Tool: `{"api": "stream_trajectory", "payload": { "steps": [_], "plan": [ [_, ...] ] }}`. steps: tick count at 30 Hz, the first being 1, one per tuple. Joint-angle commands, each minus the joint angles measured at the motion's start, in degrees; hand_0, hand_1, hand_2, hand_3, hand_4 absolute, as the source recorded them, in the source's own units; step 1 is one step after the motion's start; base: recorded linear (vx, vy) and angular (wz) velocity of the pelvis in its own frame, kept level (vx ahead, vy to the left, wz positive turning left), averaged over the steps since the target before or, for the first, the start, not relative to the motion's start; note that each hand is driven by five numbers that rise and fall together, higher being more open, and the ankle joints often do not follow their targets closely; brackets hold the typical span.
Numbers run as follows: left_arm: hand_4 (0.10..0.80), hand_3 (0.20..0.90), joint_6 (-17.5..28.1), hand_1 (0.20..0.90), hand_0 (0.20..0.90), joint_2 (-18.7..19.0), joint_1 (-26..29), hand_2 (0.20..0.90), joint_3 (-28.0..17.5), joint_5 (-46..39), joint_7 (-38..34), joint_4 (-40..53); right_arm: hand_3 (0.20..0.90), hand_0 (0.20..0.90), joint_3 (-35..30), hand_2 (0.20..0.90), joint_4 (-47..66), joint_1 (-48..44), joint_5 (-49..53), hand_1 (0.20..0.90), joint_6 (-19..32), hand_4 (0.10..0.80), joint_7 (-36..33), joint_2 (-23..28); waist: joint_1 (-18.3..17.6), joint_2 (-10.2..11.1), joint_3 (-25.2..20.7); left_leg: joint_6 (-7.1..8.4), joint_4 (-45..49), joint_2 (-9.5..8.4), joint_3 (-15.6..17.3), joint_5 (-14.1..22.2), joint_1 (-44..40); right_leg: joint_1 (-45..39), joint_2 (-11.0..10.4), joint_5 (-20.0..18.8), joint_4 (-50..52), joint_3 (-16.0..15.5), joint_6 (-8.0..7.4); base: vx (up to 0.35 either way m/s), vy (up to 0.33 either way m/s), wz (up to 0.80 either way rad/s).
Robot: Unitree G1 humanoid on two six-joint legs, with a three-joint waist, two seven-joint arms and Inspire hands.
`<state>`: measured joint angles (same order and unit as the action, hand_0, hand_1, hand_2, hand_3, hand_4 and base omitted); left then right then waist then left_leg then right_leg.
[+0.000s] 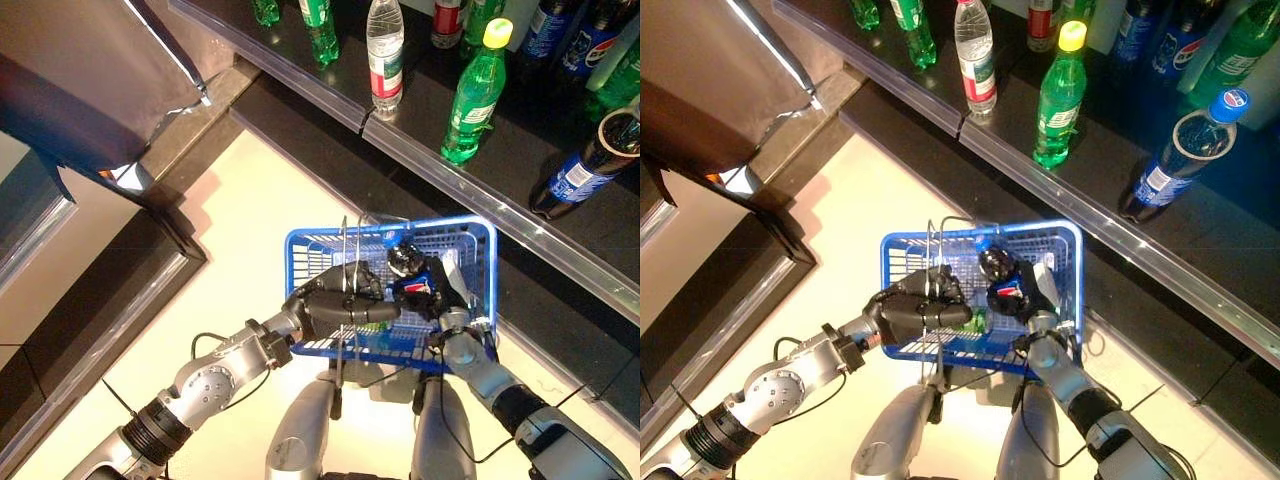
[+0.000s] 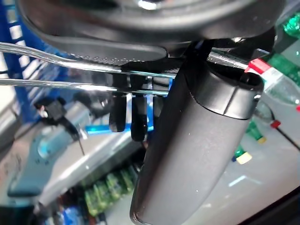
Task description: Pick up the drink and place into the basket.
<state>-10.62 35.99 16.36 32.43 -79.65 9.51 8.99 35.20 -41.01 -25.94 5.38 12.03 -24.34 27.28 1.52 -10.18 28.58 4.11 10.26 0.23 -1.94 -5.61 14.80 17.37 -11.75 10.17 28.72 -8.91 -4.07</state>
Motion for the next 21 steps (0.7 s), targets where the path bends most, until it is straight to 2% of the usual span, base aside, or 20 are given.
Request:
{"api": "stream_trajectory", "payload": {
  "steps": [1,7,11,21],
  "plan": [
    [0.100,0.200,7.58,0.300,0.300,-3.41,9.08,0.300,-7.00,-9.04,13.41,14.87,0.200,0.300,5.06,0.300,-0.32,-12.57,-5.16,0.300,1.43,0.100,5.84,-3.14,1.35,2.48,-2.12,-3.71,11.54,-3.74,5.13,6.12,2.68,-3.57,3.30,-7.24,-9.70,0.13,3.65,0.004,-0.041,0.08],
    [0.100,0.200,8.00,0.300,0.300,-4.44,11.76,0.300,-4.06,-9.62,13.93,13.54,0.200,0.300,13.76,0.300,-11.17,-21.14,-10.43,0.300,-6.53,0.100,15.53,-3.95,3.72,2.70,-2.57,-3.76,11.93,-3.98,4.03,6.11,3.53,-3.16,2.84,-7.18,-8.96,-1.27,3.73,0.019,-0.041,0.02],
    [0.100,0.200,7.38,0.300,0.300,-5.11,13.04,0.300,-2.87,-9.86,13.47,13.02,0.200,0.300,16.69,0.300,-16.93,-23.60,-12.62,0.300,-9.07,0.100,19.83,-4.97,4.81,2.84,-2.75,-4.08,11.80,-4.31,3.45,6.54,3.90,-2.88,2.50,-7.30,-8.65,-1.80,3.66,0.025,-0.027,0.04],
    [0.100,0.200,7.86,0.300,0.300,-8.33,16.16,0.300,0.65,-9.76,11.72,12.61,0.200,0.300,19.45,0.300,-27.07,-26.72,-20.52,0.300,-18.99,0.100,29.14,-7.90,6.58,3.42,-2.50,-4.67,10.63,-5.00,2.32,7.09,4.61,-1.62,1.62,-8.08,-8.21,-3.06,2.82,0.010,-0.017,0.10]
  ]
}}
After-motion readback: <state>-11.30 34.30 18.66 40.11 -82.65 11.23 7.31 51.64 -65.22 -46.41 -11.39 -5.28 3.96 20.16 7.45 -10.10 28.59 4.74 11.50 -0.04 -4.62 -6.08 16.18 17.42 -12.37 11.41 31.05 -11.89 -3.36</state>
